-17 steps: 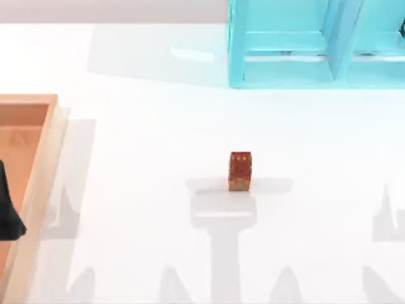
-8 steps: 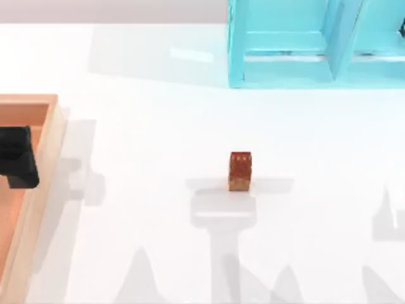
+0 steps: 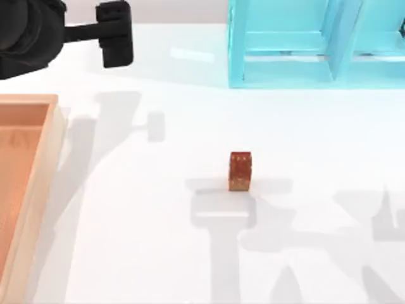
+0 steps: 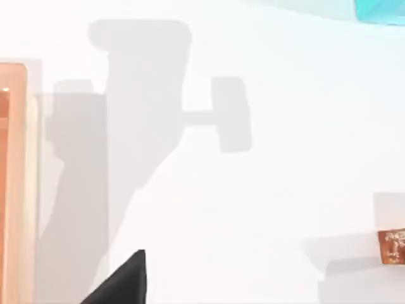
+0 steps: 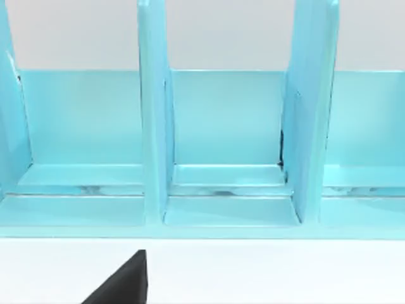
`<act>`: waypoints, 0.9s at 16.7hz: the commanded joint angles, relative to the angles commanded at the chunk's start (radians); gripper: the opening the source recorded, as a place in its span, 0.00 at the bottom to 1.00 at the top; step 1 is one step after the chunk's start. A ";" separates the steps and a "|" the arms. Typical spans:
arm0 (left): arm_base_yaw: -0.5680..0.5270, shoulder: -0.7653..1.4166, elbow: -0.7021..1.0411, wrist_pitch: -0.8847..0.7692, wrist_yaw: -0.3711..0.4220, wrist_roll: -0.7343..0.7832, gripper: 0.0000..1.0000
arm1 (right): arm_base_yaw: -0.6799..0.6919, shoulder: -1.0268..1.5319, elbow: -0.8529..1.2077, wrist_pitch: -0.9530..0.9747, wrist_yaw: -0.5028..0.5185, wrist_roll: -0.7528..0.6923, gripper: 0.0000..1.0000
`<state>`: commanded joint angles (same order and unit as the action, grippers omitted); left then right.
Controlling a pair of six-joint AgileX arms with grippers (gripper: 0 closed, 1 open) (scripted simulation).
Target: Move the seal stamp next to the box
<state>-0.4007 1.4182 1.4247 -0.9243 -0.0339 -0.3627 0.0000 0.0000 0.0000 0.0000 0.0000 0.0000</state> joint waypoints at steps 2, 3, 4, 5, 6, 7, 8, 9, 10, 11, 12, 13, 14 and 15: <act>-0.061 0.196 0.212 -0.118 0.007 -0.068 1.00 | 0.000 0.000 0.000 0.000 0.000 0.000 1.00; -0.092 0.292 0.314 -0.175 0.011 -0.101 1.00 | 0.000 0.000 0.000 0.000 0.000 0.000 1.00; -0.121 0.386 0.412 -0.232 0.015 -0.133 1.00 | 0.000 0.000 0.000 0.000 0.000 0.000 1.00; -0.151 0.478 0.508 -0.287 0.018 -0.164 1.00 | 0.000 0.000 0.000 0.000 0.000 0.000 1.00; -0.179 0.566 0.598 -0.341 0.021 -0.193 1.00 | 0.000 0.000 0.000 0.000 0.000 0.000 1.00; -0.206 0.650 0.683 -0.392 0.024 -0.221 1.00 | 0.000 0.000 0.000 0.000 0.000 0.000 1.00; -0.232 0.729 0.762 -0.440 0.027 -0.247 1.00 | 0.000 0.000 0.000 0.000 0.000 0.000 1.00; -0.257 0.803 0.836 -0.485 0.030 -0.270 1.00 | 0.000 0.000 0.000 0.000 0.000 0.000 1.00; -0.280 0.871 0.903 -0.528 0.032 -0.292 1.00 | 0.000 0.000 0.000 0.000 0.000 0.000 1.00; -0.300 0.931 0.962 -0.565 0.034 -0.311 1.00 | 0.000 0.000 0.000 0.000 0.000 0.000 1.00; -0.318 0.984 1.013 -0.598 0.036 -0.328 1.00 | 0.000 0.000 0.000 0.000 0.000 0.000 1.00; -0.333 1.028 1.055 -0.625 0.038 -0.341 1.00 | 0.000 0.000 0.000 0.000 0.000 0.000 1.00; -0.346 1.064 1.090 -0.648 0.039 -0.352 1.00 | 0.000 0.000 0.000 0.000 0.000 0.000 1.00; -0.355 1.091 1.115 -0.664 0.040 -0.360 1.00 | 0.000 0.000 0.000 0.000 0.000 0.000 1.00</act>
<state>-0.7554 2.5089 2.5397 -1.5888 0.0060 -0.7232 0.0000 0.0000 0.0000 0.0000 0.0000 0.0000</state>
